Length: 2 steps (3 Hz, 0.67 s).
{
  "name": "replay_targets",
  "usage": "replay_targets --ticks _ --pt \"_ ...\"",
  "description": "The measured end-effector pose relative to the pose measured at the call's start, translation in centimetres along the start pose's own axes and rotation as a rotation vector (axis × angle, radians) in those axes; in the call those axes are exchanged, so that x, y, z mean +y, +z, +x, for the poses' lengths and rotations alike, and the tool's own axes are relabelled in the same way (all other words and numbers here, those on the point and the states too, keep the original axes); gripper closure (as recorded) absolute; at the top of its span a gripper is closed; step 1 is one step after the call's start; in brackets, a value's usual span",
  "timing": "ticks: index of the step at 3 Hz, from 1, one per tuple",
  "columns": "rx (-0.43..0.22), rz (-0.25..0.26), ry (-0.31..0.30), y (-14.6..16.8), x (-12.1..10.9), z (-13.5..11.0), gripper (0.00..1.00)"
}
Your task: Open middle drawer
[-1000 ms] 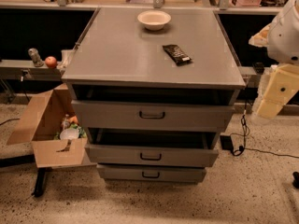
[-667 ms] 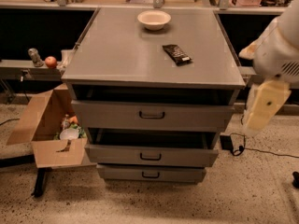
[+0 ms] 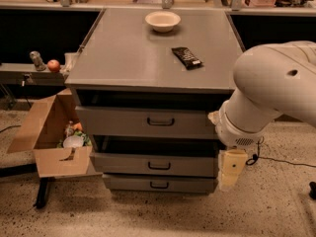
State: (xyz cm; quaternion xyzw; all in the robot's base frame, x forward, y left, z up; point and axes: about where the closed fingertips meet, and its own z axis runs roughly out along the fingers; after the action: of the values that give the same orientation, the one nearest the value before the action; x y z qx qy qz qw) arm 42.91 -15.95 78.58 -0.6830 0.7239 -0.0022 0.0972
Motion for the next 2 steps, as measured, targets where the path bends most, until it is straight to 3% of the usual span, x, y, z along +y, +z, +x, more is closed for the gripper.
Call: replay_targets --ticks 1,2 --pt "0.000 0.000 0.000 0.0 0.0 0.0 0.00" --pt "-0.012 -0.013 -0.012 3.6 0.0 0.1 0.00"
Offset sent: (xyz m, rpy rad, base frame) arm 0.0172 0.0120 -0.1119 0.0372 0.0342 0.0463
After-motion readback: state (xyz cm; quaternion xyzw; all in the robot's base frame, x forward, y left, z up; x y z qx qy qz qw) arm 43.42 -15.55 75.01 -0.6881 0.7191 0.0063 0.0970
